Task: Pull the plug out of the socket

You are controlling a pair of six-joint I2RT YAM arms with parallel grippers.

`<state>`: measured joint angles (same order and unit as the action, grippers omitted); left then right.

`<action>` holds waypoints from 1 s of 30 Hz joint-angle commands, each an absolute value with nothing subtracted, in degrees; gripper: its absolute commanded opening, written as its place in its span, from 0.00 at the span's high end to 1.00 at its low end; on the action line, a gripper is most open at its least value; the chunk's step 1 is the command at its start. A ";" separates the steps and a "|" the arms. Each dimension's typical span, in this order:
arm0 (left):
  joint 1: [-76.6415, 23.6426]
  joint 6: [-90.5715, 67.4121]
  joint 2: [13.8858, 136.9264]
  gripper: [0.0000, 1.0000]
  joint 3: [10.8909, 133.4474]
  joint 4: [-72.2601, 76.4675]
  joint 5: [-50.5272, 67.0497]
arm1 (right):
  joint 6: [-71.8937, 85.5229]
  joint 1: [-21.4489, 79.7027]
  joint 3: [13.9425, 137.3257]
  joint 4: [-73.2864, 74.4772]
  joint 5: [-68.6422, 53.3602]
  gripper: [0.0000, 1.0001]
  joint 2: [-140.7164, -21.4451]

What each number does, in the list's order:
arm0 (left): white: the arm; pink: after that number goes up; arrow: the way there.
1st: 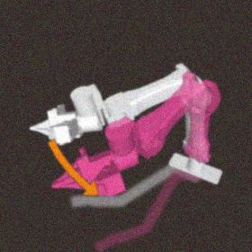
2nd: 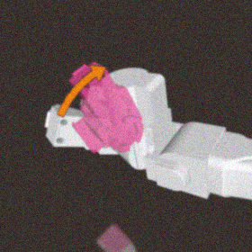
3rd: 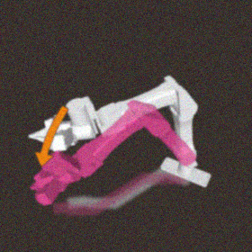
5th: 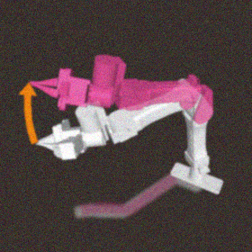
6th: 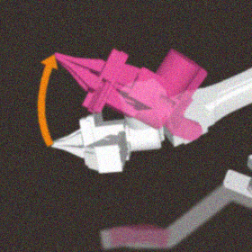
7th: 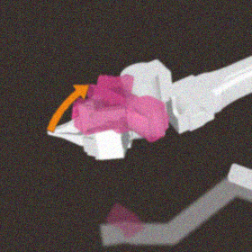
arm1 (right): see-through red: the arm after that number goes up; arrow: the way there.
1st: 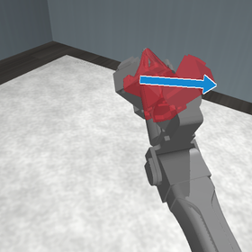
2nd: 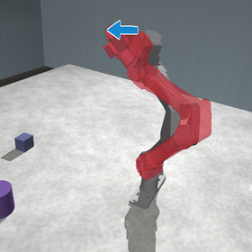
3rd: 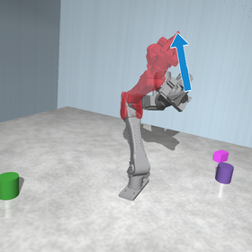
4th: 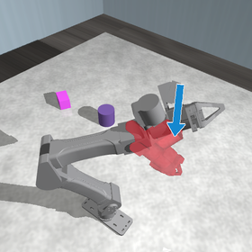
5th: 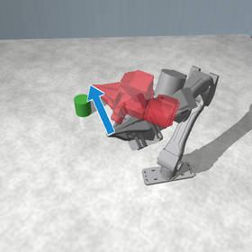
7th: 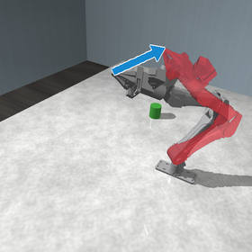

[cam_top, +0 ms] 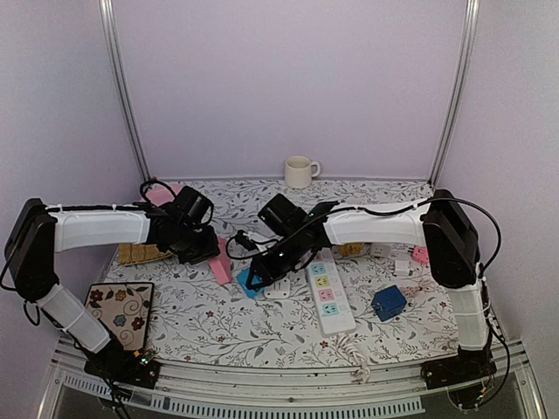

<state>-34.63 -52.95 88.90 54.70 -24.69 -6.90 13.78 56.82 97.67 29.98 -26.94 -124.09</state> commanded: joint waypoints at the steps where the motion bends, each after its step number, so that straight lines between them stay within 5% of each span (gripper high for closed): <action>1: -33.25 -51.97 90.25 0.76 55.13 -26.24 -6.29 | 11.05 58.18 100.24 33.74 -24.61 0.90 -127.48; 9: -32.92 -51.36 89.60 0.47 57.21 -28.04 -7.38 | 9.83 58.71 101.02 35.20 -23.69 0.82 -129.09; 16: -32.87 -51.06 88.95 0.27 59.36 -30.08 -9.26 | 9.20 58.77 101.56 35.81 -23.12 0.61 -129.16; 30: -32.56 -52.85 85.29 0.19 59.49 -33.65 -13.90 | 9.05 58.81 101.95 36.15 -22.19 0.44 -128.44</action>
<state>-33.41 -52.12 87.79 58.70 -31.94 -11.62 9.37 58.50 100.14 35.83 -23.05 -128.44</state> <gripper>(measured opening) 0.806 0.541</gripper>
